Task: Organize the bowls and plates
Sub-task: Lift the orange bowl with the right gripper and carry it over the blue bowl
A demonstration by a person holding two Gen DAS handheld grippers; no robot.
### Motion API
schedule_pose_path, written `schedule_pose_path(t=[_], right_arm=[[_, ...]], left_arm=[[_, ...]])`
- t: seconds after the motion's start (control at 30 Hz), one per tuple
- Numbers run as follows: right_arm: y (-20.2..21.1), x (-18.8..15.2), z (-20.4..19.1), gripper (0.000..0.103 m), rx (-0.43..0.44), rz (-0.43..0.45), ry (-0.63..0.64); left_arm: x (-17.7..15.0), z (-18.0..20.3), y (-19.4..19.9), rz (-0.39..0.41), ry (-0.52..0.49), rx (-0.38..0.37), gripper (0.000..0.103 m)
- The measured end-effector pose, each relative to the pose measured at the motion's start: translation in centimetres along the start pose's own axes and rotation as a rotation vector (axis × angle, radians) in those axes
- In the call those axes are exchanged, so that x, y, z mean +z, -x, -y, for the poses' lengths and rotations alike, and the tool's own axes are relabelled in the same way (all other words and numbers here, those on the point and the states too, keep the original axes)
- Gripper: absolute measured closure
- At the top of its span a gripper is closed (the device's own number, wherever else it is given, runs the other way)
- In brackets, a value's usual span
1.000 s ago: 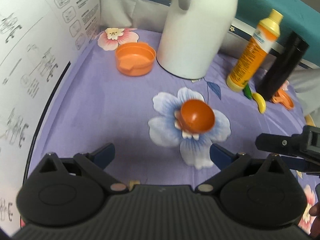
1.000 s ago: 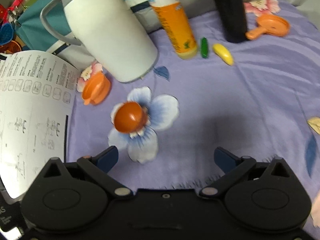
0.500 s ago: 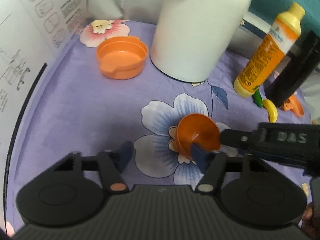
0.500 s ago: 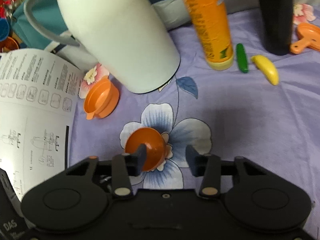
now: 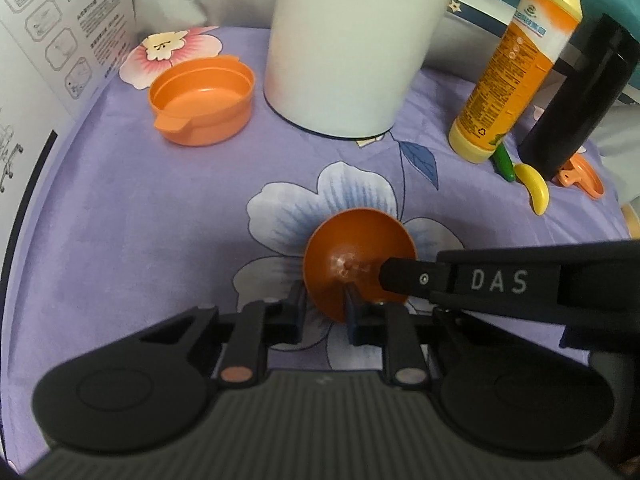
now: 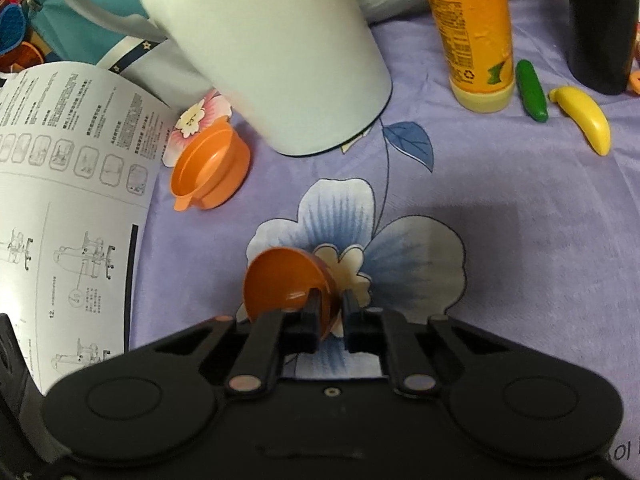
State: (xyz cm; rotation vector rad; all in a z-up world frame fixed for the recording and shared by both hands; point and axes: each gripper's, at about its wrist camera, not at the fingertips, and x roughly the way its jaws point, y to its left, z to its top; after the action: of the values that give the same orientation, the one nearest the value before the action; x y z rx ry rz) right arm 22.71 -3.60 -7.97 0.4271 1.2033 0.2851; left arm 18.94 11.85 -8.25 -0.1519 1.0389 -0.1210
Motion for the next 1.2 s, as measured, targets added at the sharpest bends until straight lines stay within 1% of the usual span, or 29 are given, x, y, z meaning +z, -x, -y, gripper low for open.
schedule_pose_path(t=[0.27,0.5,0.8,0.97,1.2], right_arm=[[1.3,-0.8,0.5,0.092,0.01,0.003,-0.017],[3.6,-2.3,0.9,0.092,0.011,0.008,-0.018],[7.2,-5.5,1.7,0.092,0.027,0.01,-0.042],[9.3,-7.5,2.2,0.092,0.042,0.014,-0.059],[13.1,-10.0,2.6,0.092,0.054,0.051,-0.054]], left_arm=[[-0.6,0.3,0.9,-0.007,0.01,-0.012,0.084],[-2.2,1.1,2.7,-0.004,0.007,-0.032,0.084],[-5.0,2.1,6.1,-0.002,0.016,-0.068,0.084],[-6.7,2.7,8.4,0.003,0.003,-0.076,0.084],[-8.8,4.1,11.7,0.025,-0.022,-0.096,0.084]])
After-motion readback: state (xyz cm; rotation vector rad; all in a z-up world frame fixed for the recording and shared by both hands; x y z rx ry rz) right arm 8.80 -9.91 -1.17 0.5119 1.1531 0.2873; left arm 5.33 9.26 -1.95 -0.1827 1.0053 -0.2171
